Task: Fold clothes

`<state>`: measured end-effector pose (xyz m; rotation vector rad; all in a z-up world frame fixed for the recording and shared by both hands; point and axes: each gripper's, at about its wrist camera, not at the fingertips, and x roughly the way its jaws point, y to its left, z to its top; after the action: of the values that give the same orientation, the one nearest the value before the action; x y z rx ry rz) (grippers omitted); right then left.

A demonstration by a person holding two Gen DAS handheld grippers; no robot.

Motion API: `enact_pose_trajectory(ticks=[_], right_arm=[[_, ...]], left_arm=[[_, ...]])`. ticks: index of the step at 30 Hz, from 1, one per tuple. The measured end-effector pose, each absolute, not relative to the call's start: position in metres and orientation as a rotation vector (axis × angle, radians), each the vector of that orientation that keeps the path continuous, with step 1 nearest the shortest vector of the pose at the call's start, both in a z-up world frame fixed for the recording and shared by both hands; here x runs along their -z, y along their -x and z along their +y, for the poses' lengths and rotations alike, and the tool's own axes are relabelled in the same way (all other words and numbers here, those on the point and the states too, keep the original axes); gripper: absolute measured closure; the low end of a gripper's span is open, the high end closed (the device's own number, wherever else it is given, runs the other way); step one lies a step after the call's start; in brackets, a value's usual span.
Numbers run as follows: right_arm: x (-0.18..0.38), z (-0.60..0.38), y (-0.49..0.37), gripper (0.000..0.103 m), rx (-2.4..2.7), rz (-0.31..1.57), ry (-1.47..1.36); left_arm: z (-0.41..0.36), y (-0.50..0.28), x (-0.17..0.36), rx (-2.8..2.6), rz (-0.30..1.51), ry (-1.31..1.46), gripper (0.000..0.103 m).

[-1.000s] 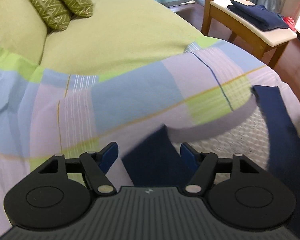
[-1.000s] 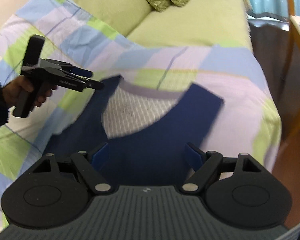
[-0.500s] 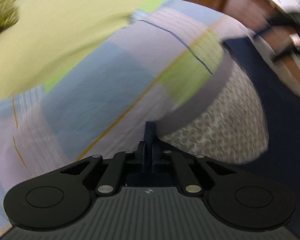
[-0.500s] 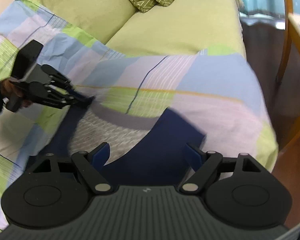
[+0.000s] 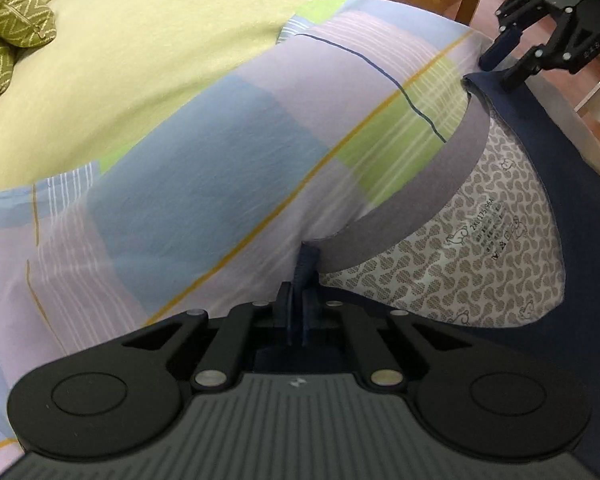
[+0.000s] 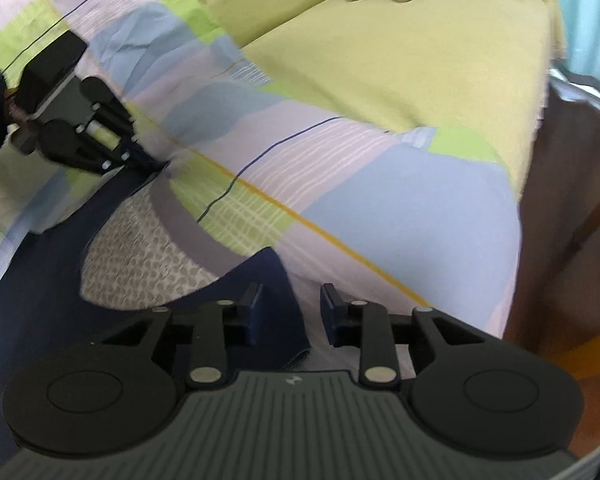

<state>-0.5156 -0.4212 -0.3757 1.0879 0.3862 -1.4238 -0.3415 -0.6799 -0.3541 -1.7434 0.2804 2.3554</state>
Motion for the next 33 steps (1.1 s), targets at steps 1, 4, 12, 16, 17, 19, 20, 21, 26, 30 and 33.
enact_pose_trajectory(ticks=[1,4,12,16,17,19,20,21,26,30,33], right_arm=[[0.38,-0.422,0.517,0.076,1.402,0.386,-1.099],[0.384,-0.425,0.517,0.097,1.357,0.346,-1.105],[0.319,-0.392,0.455,0.101,1.379,0.368,-0.824],[0.283,-0.363,0.401,0.101,1.382,0.381,-0.708],[0.276,-0.354,0.382,0.101,1.379,0.391,-0.69],[0.265,-0.332,0.34,0.101,1.37,0.421,-0.658],[0.259,-0.321,0.318,0.101,1.366,0.436,-0.644],[0.253,-0.306,0.293,0.101,1.366,0.447,-0.635],[0.247,-0.239,0.186,0.101,1.381,0.498,-0.624],[0.253,-0.206,0.12,0.101,1.345,0.541,-0.632],[0.262,-0.184,0.078,0.101,1.281,0.597,-0.61]], left_arm=[[-0.68,0.341,0.355,-2.358,0.283,1.744,0.101],[-0.679,0.339,0.351,-2.377,0.284,1.739,0.102],[-0.64,0.284,0.305,-2.539,0.43,1.639,0.103],[-0.607,0.223,0.274,-2.579,0.501,1.64,0.103],[-0.6,0.213,0.27,-2.58,0.51,1.647,0.103],[-0.568,0.16,0.253,-2.583,0.552,1.668,0.103],[-0.554,0.139,0.248,-2.583,0.58,1.674,0.103],[-0.539,0.117,0.243,-2.582,0.608,1.679,0.103],[-0.476,0.028,0.235,-2.609,0.641,1.707,0.103],[-0.429,-0.041,0.251,-2.585,0.654,1.756,0.103],[-0.403,-0.079,0.266,-2.569,0.64,1.788,0.103]])
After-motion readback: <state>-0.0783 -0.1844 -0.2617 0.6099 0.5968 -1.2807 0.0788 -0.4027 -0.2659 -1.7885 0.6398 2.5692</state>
